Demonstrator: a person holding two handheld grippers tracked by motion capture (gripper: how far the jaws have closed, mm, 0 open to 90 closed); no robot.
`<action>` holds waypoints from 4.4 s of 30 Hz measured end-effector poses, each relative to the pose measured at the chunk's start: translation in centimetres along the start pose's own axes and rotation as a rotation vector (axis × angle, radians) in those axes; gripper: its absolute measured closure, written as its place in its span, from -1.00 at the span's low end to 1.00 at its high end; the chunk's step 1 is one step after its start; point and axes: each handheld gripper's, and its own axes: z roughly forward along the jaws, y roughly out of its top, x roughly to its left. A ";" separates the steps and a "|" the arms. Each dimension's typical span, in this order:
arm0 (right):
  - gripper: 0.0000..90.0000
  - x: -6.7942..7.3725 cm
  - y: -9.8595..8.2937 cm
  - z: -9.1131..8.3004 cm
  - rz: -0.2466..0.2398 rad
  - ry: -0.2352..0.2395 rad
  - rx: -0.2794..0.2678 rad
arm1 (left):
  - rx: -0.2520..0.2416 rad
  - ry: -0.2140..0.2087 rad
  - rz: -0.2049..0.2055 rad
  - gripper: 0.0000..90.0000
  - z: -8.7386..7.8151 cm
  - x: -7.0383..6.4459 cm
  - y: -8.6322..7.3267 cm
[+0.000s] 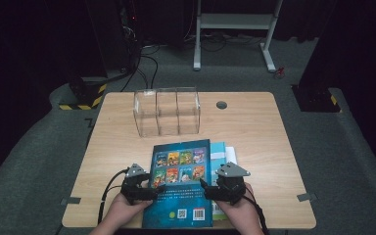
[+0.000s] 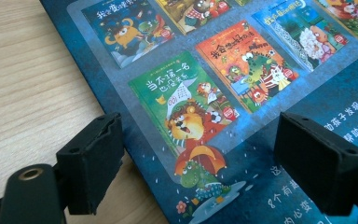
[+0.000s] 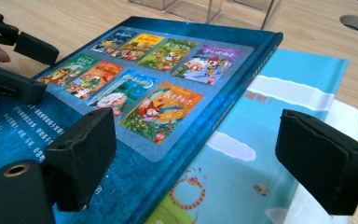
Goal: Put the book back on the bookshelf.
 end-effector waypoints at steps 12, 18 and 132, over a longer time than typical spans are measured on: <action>-0.73 -0.4 -0.7 -0.5 0.016 -0.029 0.007 | -0.006 -0.004 0.010 -0.64 0.6 -0.7 0.7; -0.73 -0.7 -1.2 -0.7 0.036 -0.043 0.016 | -0.018 -0.012 0.009 -0.62 1.2 -1.5 1.3; -0.50 -3.4 -2.0 -1.6 0.211 0.047 0.134 | -0.094 -0.129 0.051 -0.74 2.8 -5.1 1.3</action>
